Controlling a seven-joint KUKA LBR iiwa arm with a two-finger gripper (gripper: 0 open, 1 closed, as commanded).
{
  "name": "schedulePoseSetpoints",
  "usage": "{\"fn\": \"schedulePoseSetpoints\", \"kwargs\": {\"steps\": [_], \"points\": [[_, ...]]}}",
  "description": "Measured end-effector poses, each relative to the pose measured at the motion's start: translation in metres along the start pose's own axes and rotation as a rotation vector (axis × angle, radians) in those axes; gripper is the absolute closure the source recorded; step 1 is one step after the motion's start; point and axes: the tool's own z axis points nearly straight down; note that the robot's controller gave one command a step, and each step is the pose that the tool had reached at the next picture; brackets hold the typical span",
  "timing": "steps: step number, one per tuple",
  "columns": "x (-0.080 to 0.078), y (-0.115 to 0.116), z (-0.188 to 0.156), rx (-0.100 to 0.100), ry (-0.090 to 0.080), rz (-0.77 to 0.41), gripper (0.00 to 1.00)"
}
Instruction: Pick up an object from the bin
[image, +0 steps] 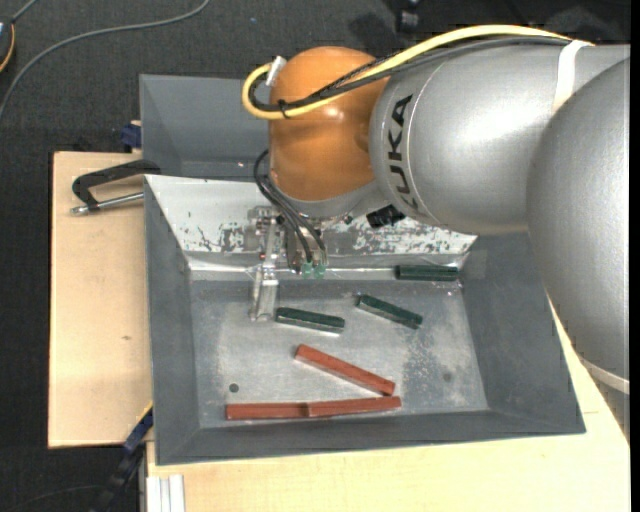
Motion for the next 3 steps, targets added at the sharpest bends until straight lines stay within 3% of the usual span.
{"fn": "schedulePoseSetpoints", "kwargs": {"steps": [1, 2, 3], "points": [[0.021, -0.080, 0.065, 0.006, 0.008, -0.060, 0.00], [-0.004, -0.141, 0.136, 0.003, 0.006, -0.285, 0.00], [-0.005, -0.138, 0.134, 0.000, 0.001, -0.287, 1.00]]}}
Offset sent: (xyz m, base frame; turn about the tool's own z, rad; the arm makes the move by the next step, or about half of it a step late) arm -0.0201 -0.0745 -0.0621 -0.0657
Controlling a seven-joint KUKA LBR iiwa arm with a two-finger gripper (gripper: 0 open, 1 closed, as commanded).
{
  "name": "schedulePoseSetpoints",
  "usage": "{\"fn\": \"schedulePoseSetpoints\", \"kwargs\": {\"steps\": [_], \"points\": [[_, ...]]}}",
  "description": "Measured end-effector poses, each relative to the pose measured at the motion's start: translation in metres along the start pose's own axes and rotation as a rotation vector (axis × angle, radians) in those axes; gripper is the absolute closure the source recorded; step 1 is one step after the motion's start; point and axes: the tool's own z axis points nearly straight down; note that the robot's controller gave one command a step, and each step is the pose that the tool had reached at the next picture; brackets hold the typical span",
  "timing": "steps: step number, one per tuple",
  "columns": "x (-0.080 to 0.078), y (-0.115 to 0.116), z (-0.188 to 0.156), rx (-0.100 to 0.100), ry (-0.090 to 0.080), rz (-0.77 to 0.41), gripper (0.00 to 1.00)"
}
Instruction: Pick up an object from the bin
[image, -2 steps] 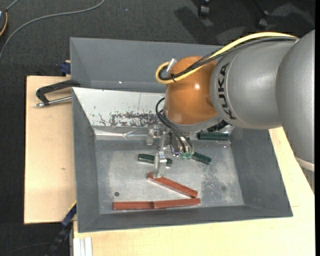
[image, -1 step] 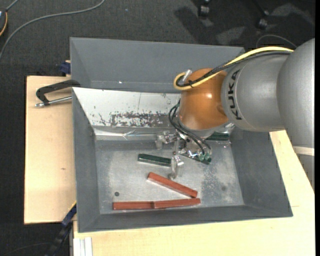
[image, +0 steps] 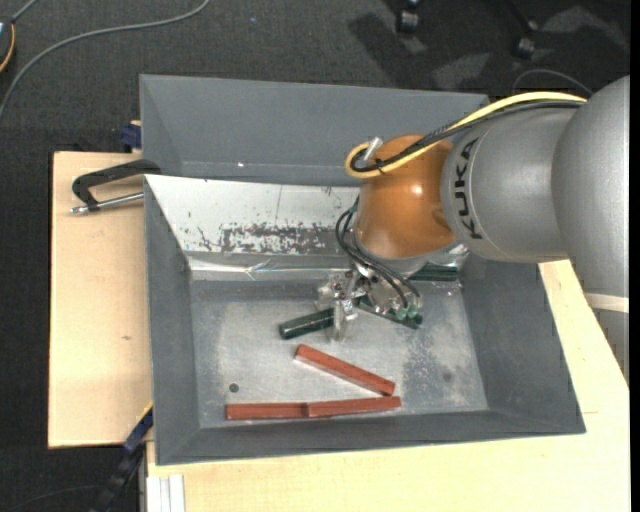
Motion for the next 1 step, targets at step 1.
{"fn": "schedulePoseSetpoints", "kwargs": {"steps": [1], "points": [[0.0273, -0.0215, -0.1529, 0.005, -0.015, 0.000, 1.00]]}}
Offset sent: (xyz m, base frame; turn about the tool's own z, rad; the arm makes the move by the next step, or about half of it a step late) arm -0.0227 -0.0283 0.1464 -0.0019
